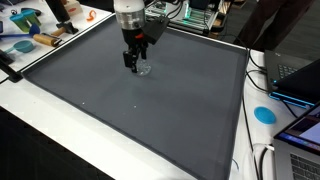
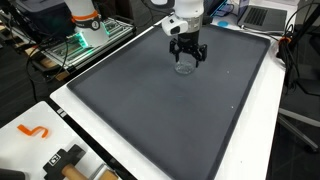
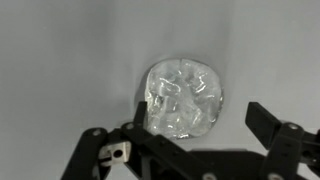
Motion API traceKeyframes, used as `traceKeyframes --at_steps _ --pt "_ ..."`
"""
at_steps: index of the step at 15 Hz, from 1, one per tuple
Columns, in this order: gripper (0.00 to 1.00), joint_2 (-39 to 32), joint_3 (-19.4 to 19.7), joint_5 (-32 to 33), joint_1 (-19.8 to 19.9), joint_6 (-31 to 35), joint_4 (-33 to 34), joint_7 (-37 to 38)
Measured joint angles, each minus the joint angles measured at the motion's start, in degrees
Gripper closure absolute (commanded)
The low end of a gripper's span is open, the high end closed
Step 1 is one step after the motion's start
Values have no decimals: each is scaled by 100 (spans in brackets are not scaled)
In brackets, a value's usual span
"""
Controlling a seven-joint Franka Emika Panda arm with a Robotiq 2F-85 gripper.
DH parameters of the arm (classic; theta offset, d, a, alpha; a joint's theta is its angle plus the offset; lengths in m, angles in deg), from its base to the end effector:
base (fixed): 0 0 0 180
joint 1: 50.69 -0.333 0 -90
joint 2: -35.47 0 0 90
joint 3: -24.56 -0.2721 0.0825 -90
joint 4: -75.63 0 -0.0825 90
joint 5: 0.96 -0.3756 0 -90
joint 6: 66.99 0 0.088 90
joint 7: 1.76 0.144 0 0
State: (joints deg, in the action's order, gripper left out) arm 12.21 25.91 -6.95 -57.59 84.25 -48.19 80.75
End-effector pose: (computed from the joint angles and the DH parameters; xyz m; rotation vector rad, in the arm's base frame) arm 0.5524 0.0521 0.1428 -2.3089 2.0063 -0.0331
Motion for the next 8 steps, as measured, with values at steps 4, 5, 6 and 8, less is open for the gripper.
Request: traceKeyframes --at_steps 4,5,6,8 --pt "0 64 -1 0 17 -18 9 -434" --pt "0 99 -1 3 24 -46 9 -587" --pt "0 140 -1 6 32 -99 11 -762" --pt "0 231 5 58 42 -325 25 -1123"
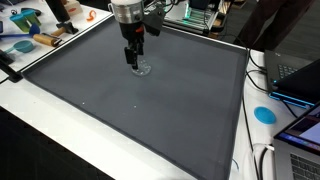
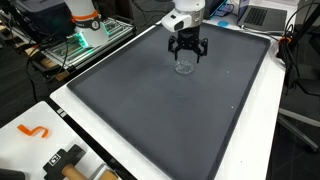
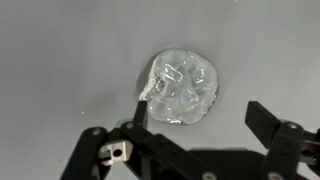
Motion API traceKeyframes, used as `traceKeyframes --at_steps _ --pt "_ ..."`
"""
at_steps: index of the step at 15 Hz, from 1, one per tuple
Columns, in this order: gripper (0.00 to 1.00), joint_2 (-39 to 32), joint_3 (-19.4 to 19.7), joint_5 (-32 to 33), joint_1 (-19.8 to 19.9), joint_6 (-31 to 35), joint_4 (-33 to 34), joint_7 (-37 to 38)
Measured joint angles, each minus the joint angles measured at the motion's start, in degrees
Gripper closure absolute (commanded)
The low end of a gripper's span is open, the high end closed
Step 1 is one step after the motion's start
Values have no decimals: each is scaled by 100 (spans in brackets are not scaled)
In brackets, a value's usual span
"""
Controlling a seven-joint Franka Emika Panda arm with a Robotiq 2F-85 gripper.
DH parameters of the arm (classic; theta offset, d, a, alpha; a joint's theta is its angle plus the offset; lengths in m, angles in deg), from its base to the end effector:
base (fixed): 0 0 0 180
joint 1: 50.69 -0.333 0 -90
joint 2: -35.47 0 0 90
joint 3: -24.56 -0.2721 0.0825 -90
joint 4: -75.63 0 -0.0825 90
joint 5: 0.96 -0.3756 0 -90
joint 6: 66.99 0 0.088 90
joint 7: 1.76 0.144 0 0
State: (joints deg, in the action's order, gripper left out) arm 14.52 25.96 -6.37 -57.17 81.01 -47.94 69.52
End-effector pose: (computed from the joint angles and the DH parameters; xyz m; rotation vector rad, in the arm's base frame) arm 0.5540 0.0488 0.1613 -2.5050 1.7735 -0.0322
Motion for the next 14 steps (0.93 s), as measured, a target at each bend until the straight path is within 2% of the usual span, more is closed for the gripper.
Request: traceKeyframes --at_steps 6,14 --pt "0 294 -3 258 22 -845 159 -1496" --pt "0 580 -106 403 12 -1132 360 -3820"
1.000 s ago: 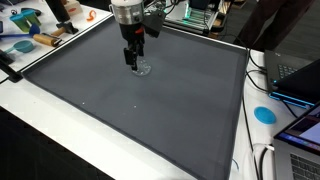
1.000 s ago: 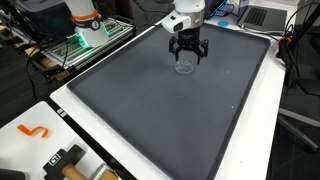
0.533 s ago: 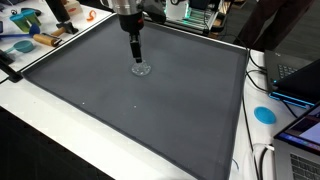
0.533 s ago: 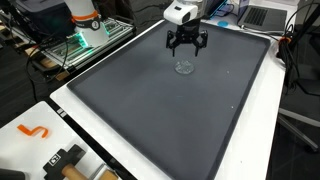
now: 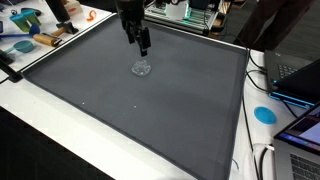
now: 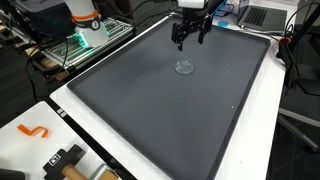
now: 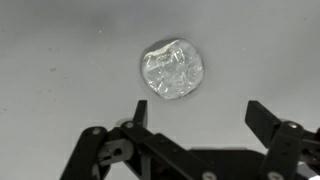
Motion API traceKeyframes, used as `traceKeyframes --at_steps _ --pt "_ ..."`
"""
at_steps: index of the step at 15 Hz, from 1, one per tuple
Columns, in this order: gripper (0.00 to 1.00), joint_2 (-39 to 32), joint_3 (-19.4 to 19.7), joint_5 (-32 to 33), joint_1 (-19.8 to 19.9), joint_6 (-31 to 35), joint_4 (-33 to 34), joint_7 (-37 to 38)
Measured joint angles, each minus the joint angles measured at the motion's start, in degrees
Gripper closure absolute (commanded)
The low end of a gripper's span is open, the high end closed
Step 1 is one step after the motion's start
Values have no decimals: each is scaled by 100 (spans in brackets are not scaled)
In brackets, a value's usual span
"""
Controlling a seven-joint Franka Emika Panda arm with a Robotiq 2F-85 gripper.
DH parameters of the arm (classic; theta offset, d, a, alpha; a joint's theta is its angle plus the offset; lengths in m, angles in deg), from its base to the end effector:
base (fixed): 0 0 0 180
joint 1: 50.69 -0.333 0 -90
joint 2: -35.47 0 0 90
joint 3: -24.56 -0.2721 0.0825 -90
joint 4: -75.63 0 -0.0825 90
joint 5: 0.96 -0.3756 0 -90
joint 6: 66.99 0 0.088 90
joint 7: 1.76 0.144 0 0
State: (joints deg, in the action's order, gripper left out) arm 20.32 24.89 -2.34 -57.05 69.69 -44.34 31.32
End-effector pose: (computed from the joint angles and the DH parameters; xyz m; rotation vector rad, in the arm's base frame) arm 0.5629 0.0603 0.2246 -3.0251 0.7550 -0.0321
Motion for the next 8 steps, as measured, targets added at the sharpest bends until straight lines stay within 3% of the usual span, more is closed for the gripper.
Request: traceKeyframes --at_steps 4,8 --pt "0 62 -81 318 -80 -376 155 -831" --pt "0 59 -134 1117 -320 -1003 411 -979"
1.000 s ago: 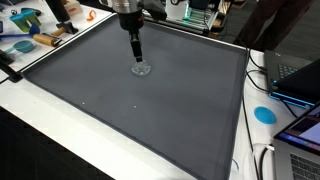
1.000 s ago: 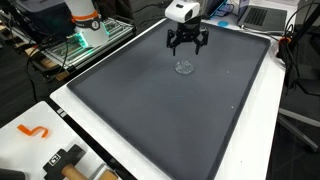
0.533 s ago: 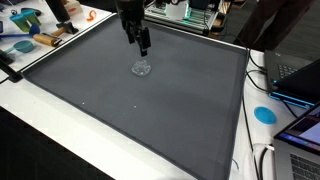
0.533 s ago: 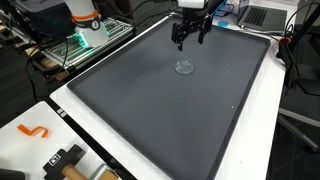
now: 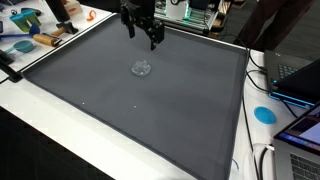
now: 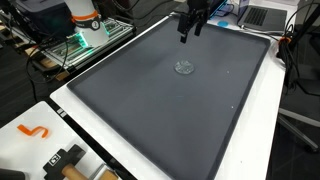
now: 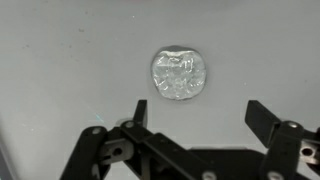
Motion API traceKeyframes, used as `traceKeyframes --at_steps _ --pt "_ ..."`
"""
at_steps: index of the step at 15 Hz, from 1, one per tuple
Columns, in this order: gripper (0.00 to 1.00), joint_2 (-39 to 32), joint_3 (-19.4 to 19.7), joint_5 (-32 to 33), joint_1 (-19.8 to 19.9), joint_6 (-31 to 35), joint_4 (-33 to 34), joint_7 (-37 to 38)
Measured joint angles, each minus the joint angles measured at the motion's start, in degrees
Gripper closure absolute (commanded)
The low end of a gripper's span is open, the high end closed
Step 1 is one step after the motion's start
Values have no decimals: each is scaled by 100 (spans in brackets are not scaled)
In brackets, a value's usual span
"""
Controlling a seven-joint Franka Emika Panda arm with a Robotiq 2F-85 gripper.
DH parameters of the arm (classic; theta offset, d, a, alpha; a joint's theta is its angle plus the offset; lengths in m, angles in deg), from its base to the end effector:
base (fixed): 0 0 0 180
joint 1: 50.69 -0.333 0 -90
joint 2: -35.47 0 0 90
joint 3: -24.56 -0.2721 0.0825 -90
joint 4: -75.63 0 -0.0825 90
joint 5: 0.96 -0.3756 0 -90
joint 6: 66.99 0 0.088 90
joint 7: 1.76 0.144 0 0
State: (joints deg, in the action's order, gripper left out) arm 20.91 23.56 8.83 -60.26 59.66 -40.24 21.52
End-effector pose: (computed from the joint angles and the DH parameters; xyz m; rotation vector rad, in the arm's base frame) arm 0.5589 0.0935 0.2460 2.9937 -0.1732 -0.0377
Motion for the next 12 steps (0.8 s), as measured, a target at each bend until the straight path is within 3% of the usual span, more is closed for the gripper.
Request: traceKeyframes --at_steps 5,12 --pt "0 -100 -117 936 -359 -597 296 30" --pt "0 -539 -196 1735 -741 -1147 654 290"
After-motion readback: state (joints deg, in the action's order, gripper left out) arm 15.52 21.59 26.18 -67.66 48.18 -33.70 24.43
